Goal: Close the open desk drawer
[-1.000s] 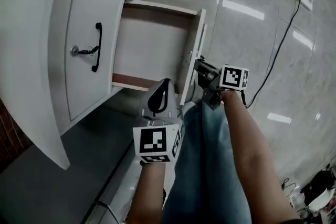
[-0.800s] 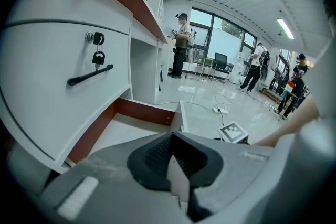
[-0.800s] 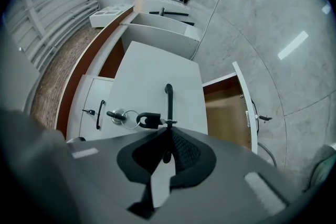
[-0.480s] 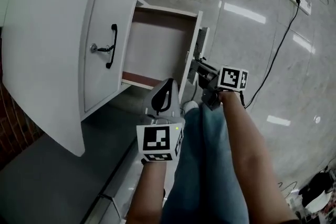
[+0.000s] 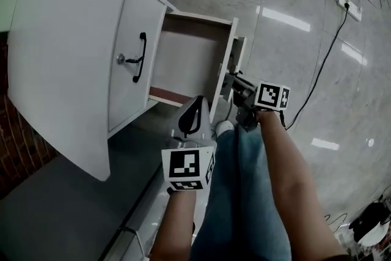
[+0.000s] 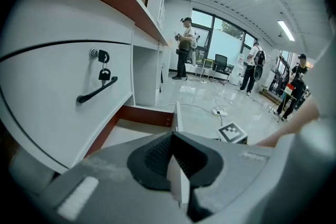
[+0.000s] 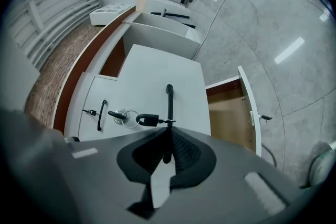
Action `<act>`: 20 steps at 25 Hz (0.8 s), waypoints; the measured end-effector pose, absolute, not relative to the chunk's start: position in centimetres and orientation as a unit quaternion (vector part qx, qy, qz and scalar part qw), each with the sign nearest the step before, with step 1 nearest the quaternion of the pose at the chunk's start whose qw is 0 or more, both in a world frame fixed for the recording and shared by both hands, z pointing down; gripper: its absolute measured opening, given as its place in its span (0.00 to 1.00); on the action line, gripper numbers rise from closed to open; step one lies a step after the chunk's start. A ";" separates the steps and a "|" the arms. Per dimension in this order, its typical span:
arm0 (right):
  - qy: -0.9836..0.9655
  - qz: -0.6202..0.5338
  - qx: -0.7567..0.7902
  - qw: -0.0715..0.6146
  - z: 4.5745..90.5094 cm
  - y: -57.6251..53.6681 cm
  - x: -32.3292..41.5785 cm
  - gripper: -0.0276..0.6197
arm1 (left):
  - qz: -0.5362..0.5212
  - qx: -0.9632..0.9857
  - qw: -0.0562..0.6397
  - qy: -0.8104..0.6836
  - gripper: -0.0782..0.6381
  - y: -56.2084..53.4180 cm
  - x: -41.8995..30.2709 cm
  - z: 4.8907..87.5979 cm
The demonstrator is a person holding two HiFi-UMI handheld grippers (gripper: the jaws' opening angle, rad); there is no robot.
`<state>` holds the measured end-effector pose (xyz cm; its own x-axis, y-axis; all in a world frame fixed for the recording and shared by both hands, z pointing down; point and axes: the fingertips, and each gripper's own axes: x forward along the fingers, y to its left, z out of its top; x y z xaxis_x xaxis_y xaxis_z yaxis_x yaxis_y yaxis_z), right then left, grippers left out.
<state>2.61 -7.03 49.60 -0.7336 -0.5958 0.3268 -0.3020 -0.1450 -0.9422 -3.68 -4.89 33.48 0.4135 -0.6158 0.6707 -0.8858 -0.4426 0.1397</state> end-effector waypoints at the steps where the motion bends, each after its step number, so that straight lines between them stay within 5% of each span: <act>1: 0.645 -0.672 -0.349 0.107 49.6 -7.0 2.6 0.07 | 0.274 0.804 0.246 -0.467 0.11 -4.9 -3.8 33.5; 20: 0.664 -0.666 -0.333 0.073 49.5 -8.4 -0.3 0.08 | 0.285 0.806 0.238 -0.460 0.11 -4.5 -3.8 33.6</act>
<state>-0.34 -8.37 49.53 -0.7671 -0.5399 0.3465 -0.3447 -0.1086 -0.9324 -3.76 -4.51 33.64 0.4139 -0.6067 0.6787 -0.8781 -0.4627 0.1220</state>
